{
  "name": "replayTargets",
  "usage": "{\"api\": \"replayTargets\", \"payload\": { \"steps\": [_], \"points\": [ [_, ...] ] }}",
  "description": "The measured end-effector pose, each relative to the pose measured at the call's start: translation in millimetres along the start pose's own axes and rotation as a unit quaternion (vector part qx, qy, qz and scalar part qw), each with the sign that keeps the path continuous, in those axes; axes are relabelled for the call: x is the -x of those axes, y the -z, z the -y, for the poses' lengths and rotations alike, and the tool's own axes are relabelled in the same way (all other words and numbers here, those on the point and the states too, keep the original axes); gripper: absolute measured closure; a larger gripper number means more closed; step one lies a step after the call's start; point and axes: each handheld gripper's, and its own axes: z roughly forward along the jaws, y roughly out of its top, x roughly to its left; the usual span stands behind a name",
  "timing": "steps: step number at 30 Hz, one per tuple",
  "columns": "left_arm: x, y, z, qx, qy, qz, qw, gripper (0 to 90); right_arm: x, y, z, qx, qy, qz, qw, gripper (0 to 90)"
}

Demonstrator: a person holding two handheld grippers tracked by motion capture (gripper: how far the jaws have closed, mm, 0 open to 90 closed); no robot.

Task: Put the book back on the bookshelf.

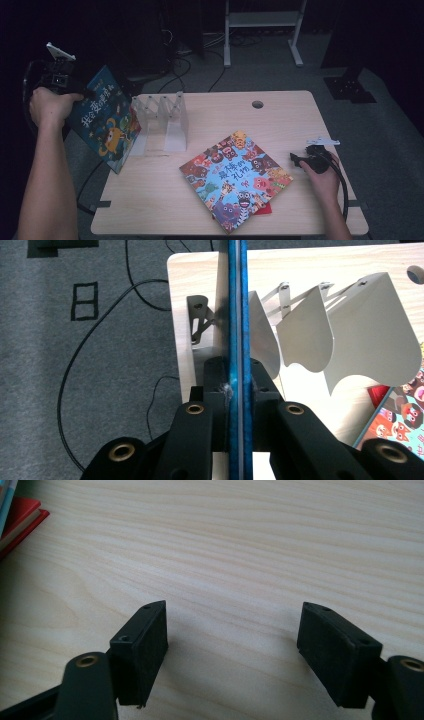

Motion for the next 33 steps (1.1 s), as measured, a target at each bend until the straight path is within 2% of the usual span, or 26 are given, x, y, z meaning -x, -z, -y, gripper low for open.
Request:
{"api": "replayTargets", "payload": {
  "steps": [7,10,13,19,26,33],
  "points": [
    [-3.4,-2.3,2.1,0.006,-0.002,-0.006,1.0,82.5,0.2,-0.1,0.0,0.0,0.002,0.0,1.0,27.2],
    [0.6,-2.4,2.4,0.004,-0.007,-0.011,0.9999,81.9,0.0,0.0,0.0,0.0,0.001,0.0,1.0,27.2],
    [1.9,-4.0,1.4,-0.008,-0.018,-0.01,0.9998,77.3,0.0,-0.1,0.0,0.0,0.001,0.0,1.0,27.2],
    [2.4,-2.4,1.0,-0.007,-0.022,-0.007,0.9997,69.6,0.1,-0.1,0.0,0.0,0.001,0.0,1.0,27.2],
    [-0.6,8.8,-0.2,0.005,-0.031,-0.018,0.9993,62.4,-0.1,0.0,0.0,0.0,0.0,0.0,1.0,27.2],
    [-1.9,16.5,-0.4,0.011,-0.036,-0.02,0.9991,59.9,-0.1,0.0,0.0,0.0,0.0,0.0,1.0,27.2]
  ]
}}
